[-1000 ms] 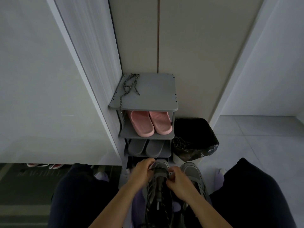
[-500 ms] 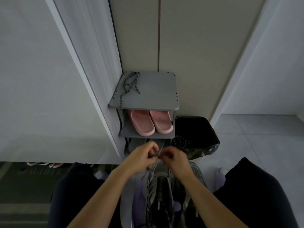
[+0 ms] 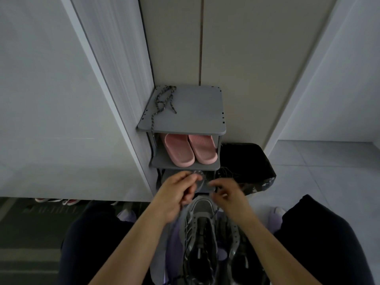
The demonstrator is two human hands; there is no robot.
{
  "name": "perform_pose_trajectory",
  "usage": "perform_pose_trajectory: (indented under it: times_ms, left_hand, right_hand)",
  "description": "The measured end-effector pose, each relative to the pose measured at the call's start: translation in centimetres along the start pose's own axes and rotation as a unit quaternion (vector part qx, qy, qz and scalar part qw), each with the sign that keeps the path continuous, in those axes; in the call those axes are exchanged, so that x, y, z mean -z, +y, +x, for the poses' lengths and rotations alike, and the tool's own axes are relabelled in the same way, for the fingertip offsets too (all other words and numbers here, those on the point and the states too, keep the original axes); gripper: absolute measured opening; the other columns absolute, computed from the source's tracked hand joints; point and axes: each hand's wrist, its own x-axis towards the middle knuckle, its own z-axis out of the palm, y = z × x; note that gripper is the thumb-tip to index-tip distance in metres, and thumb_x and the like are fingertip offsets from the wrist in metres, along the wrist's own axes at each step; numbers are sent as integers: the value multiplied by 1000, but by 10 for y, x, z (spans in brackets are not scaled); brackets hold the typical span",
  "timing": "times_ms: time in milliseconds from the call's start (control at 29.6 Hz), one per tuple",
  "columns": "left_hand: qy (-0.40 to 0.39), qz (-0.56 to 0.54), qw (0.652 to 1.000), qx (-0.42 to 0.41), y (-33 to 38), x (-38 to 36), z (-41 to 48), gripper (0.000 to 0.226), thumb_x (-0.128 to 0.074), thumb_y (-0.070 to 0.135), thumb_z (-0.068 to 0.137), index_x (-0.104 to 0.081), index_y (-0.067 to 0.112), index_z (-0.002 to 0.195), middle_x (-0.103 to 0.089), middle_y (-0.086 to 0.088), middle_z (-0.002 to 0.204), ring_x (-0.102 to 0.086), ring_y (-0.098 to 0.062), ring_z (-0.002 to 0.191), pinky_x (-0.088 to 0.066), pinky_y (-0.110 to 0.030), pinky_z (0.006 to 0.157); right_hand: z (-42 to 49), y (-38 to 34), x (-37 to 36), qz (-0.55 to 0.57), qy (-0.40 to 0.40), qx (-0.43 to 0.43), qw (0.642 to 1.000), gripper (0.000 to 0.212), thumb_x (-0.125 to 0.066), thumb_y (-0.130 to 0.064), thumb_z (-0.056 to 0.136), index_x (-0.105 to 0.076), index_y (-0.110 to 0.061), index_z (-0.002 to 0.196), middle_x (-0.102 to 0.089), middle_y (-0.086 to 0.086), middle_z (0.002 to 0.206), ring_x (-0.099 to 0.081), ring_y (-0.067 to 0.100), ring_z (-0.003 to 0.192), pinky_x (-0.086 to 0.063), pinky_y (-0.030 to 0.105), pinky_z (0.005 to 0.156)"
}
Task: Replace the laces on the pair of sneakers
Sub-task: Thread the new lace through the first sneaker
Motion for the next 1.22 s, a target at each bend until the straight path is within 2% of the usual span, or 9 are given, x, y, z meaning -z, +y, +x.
perform_pose_trajectory:
  times_ms: [68, 135, 304, 439, 574, 710, 811, 946, 1217]
  left_hand:
    - [-33, -69, 997, 6, 13, -18, 0, 21, -40, 8, 95, -61, 6, 93, -49, 0, 57, -39, -9, 44, -29, -18, 41]
    - [-33, -83, 996, -1, 23, -25, 3, 23, -39, 8, 96, -62, 7, 95, -52, -1, 60, -45, -10, 48, -34, -19, 46]
    - [38, -135, 990, -8, 20, -12, 7, 22, -39, 4, 95, -61, 6, 94, -58, -5, 67, -58, -8, 51, -47, -17, 47]
    - [18, -208, 978, 0, 7, -12, 9, 21, -39, 8, 96, -59, 3, 101, -65, -6, 71, -66, -12, 62, -55, -20, 57]
    - [-3, -47, 999, -16, -10, 3, 8, 36, -53, 33, 86, -61, 8, 110, -68, -8, 101, -66, -17, 93, -52, -27, 85]
    - [-72, 299, 951, 29, -45, 18, -4, 20, -61, 26, 86, -70, 12, 97, -67, 0, 81, -59, 1, 68, -42, -8, 63]
    - [-59, 290, 954, 51, -63, 21, -9, 14, -63, 20, 85, -66, 17, 99, -62, 9, 73, -55, 9, 58, -39, -5, 58]
    - [-5, 249, 969, 5, -62, 24, -5, 16, -62, 12, 85, -63, 18, 99, -65, 6, 75, -59, 0, 63, -43, -9, 63]
    - [0, 370, 928, -47, -55, 29, 10, 10, -70, 14, 78, -73, 10, 86, -58, 5, 85, -55, 3, 74, -39, -3, 67]
  right_hand:
    - [-10, -20, -16, 91, -169, 4, 981, 21, -64, -6, 80, -62, -27, 81, -60, -5, 79, -53, 1, 66, -45, 19, 70]
    - [-16, -31, -23, 163, -246, -12, 955, 15, -61, -4, 81, -61, -18, 78, -62, -2, 73, -54, 4, 66, -44, 20, 67]
    - [-16, -40, -13, 313, -234, -98, 915, 14, -54, -4, 89, -64, -13, 90, -69, -3, 73, -53, 7, 58, -40, 16, 55]
    - [-11, -40, -18, 163, -233, -81, 955, 16, -61, -9, 87, -60, -19, 75, -57, -11, 60, -48, 0, 53, -41, 11, 54]
    - [-1, -38, -18, 195, -117, -67, 972, 14, -57, -11, 90, -59, -16, 77, -56, -9, 59, -49, 2, 52, -42, 12, 52]
    - [12, -34, -7, 184, -34, -72, 980, 13, -55, -13, 91, -57, -11, 79, -58, -1, 63, -51, 1, 47, -41, 12, 47]
    - [18, -29, -7, 166, -39, -90, 981, 16, -54, -13, 92, -55, -14, 76, -58, 0, 65, -50, -1, 45, -41, 13, 48]
    - [21, -24, -12, 122, -62, -102, 985, 20, -54, -13, 92, -53, -14, 73, -57, 0, 64, -49, -1, 45, -39, 11, 47]
    - [24, -27, -24, 77, -76, -75, 991, 20, -54, -14, 93, -52, -13, 73, -59, -1, 67, -52, -2, 47, -40, 7, 49]
